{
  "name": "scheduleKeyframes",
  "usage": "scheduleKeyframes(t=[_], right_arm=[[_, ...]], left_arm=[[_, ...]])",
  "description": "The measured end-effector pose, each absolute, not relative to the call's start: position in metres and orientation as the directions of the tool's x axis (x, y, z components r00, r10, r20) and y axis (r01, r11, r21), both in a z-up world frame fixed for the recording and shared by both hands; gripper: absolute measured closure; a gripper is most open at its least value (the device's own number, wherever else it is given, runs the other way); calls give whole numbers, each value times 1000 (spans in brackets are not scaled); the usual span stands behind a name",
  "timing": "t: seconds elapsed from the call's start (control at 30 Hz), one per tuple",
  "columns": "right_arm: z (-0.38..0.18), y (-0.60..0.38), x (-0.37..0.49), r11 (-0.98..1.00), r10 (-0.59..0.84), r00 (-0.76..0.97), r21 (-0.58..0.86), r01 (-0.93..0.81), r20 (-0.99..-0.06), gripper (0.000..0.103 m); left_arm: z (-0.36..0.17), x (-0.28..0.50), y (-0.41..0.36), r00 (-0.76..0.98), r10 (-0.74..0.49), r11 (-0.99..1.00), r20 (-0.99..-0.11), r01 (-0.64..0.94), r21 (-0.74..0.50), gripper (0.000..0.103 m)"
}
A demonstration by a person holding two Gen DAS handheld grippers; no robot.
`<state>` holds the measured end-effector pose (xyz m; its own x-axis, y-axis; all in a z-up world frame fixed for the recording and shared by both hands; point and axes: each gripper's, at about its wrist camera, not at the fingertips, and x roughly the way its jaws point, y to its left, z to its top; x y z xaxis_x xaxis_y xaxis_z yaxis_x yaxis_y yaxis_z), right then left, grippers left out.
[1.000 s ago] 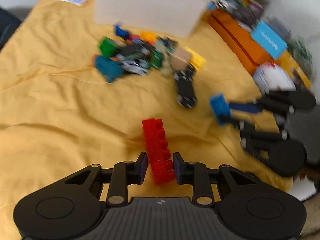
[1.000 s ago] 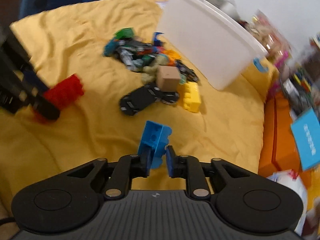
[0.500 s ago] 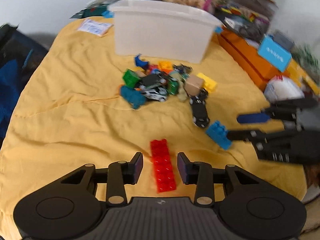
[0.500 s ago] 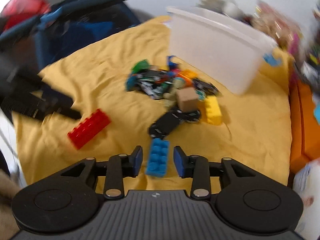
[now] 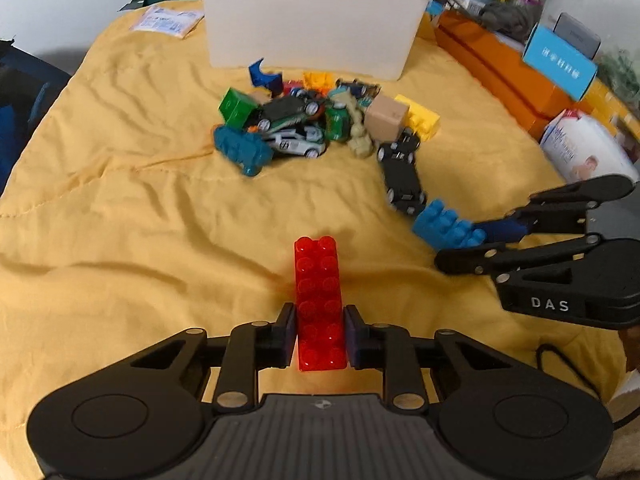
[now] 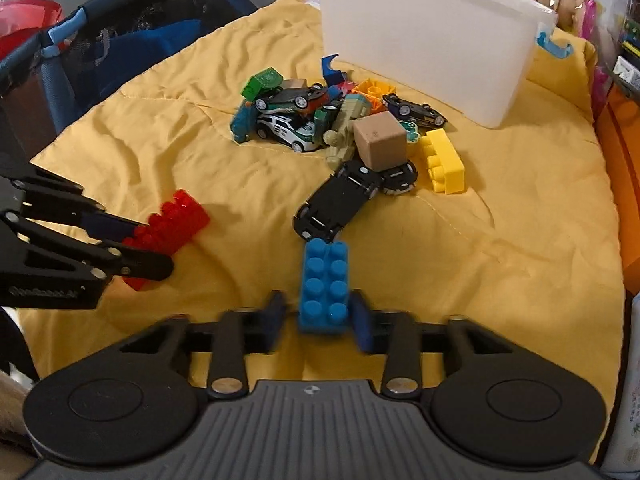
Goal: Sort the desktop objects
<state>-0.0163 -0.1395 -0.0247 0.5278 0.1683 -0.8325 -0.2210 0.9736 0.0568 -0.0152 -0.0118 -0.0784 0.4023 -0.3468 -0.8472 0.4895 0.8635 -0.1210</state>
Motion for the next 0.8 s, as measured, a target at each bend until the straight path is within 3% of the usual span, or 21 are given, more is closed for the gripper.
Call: scheduleKeyframes(t=[0.23,0.57,0.8], right_arm=[[12,-148,-10,977,168,590,56,-204,-790,76],[109,-182,70,992,30,826,-85,-94,-564,76],[113,-202,139,998,-59,832,-64,29,-551,76]], left_arm=[[-26,11,-7,497,-387,855,-777,508,-102,75],[84,135,-40,665,-475,839,-576,540,-69,75],[85,196,-93,697,-462,840,-548,542,-19,75]])
